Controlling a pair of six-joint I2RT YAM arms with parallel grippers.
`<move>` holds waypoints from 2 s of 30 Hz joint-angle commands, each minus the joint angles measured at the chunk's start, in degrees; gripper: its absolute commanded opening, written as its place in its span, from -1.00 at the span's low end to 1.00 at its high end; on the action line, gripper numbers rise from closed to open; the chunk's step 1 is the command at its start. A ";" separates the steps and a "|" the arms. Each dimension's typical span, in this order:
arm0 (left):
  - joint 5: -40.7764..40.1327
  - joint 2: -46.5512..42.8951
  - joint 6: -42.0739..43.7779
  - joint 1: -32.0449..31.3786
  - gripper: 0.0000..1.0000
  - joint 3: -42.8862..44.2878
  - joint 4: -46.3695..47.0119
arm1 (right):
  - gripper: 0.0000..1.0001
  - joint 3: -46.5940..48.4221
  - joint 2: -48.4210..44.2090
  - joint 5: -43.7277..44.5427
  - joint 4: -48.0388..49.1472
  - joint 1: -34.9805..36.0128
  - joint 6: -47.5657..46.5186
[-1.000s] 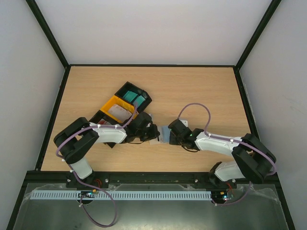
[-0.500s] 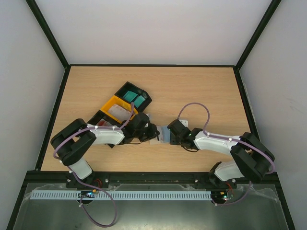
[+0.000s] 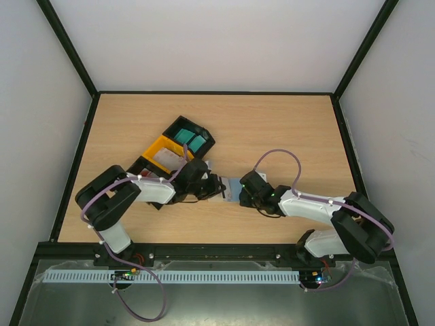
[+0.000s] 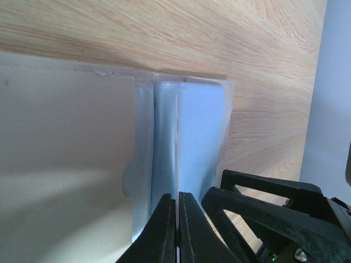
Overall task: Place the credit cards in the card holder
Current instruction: Insert the credit card into the card holder.
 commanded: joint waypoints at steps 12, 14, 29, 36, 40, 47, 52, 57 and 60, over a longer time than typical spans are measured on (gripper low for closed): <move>3.97 4.36 -1.29 0.34 -0.95 -1.31 4.04 | -0.19 -1.30 0.44 -1.74 0.21 0.28 1.99; 3.88 4.92 -1.94 0.33 -0.95 -1.30 4.19 | -0.19 -1.25 0.53 -1.65 0.02 0.29 1.68; -2.02 0.34 -3.82 0.73 -0.95 -4.88 0.91 | -0.20 -1.00 1.96 -0.59 0.13 0.28 1.70; -2.51 -0.60 -3.94 0.79 -0.95 -5.06 0.61 | -0.28 -1.03 2.39 -0.33 -0.08 0.28 0.96; -2.51 -1.93 -3.68 0.78 -0.95 -5.10 0.62 | -0.39 -1.09 2.78 -0.33 -0.17 0.29 0.71; -5.11 -5.29 -1.65 0.85 -0.95 -4.25 -2.97 | -0.42 -1.59 2.47 -0.24 -0.09 0.29 0.83; -2.32 -2.40 -2.63 0.86 -0.95 -4.43 0.49 | -0.42 -1.49 2.70 -0.28 -0.01 0.29 0.74; 0.68 0.53 -3.82 1.02 -0.95 -3.99 3.65 | -0.42 -1.43 2.47 -0.64 -0.14 0.28 0.90; 1.86 1.79 -4.27 0.96 -0.95 -3.78 4.36 | -0.42 -1.32 2.18 -0.85 -0.01 0.31 1.10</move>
